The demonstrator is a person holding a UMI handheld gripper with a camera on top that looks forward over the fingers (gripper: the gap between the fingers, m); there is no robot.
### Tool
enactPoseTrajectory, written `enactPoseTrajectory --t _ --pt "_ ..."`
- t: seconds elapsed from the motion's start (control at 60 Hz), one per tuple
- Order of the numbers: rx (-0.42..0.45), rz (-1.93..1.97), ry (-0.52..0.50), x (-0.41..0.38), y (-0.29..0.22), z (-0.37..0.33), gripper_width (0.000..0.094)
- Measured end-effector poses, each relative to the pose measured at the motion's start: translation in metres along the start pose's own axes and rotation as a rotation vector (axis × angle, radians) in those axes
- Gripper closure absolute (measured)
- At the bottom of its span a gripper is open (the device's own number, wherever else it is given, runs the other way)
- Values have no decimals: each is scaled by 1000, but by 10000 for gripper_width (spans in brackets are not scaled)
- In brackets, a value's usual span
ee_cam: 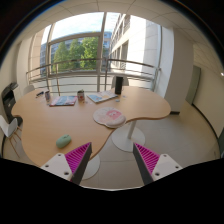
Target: Arrange mouse
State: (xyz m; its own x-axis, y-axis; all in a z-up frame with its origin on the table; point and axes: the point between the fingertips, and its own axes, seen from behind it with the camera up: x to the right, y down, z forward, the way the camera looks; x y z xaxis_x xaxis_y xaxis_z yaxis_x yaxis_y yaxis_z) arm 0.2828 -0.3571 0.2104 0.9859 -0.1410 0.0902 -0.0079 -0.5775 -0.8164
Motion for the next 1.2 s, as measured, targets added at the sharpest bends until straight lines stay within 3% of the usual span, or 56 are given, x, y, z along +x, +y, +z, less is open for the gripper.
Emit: enactPoseTrajectory --t 0.3,0.583,0.817,1.05,1.2 --pt "-75 -24 1 -19 64 -6 87" --pt "-151 9 -110 -149 145 21 85" --pt "-102 -9 -181 -235 124 112 86" --pt "-145 24 -232 -277 106 193 90" --pt "-125 1 -268 -298 87 219 99"
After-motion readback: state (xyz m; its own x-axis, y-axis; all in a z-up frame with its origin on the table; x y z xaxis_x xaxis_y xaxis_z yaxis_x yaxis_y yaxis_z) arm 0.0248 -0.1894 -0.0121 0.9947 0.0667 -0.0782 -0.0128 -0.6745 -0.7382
